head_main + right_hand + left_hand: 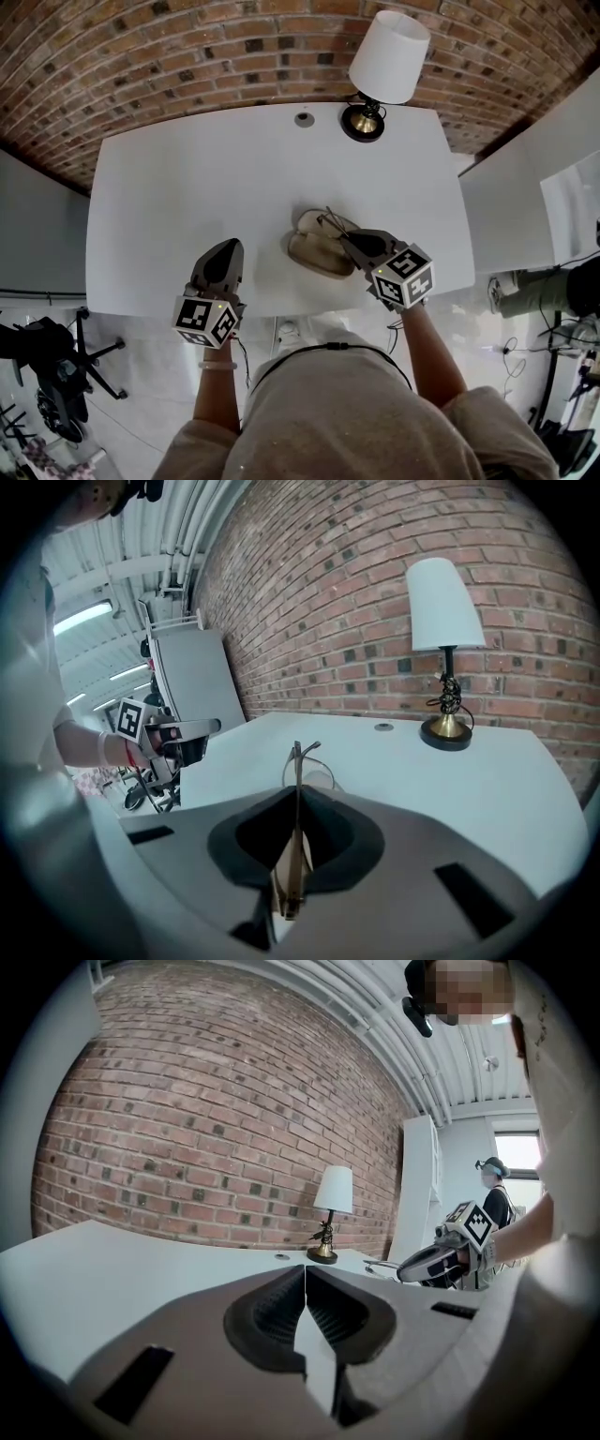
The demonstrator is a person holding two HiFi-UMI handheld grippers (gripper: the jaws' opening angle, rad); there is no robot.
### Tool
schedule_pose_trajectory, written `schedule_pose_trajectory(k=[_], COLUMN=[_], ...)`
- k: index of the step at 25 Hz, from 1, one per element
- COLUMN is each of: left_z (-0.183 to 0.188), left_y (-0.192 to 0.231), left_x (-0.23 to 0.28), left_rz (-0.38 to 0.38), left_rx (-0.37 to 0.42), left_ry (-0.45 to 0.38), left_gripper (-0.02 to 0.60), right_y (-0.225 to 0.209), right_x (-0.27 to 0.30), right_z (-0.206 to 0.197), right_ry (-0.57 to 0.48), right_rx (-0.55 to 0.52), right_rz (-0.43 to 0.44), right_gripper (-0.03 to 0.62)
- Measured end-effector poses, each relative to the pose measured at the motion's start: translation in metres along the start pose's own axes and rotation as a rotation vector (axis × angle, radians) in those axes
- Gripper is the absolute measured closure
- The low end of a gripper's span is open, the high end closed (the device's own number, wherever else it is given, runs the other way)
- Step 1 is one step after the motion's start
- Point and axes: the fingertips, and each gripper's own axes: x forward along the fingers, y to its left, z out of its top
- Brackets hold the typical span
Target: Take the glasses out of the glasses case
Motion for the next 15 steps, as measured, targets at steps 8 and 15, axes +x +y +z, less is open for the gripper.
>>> schedule_pose_trajectory(k=[8, 15], left_z=[0.007, 0.014], left_y=[-0.005, -0.006], left_x=[-0.002, -0.008], left_rz=[-0.006, 0.004], left_rx=[0.017, 0.032], left_ry=[-0.009, -0.027], left_gripper=[0.575, 0.575], right_y=[-0.006, -0.014], right_x=[-0.017, -0.034], right_z=[0.012, 0.022], right_ry=[-0.083, -0.166], right_rx=[0.044, 0.063], right_rz=[-0.034, -0.084], right_gripper=[0.574, 0.574])
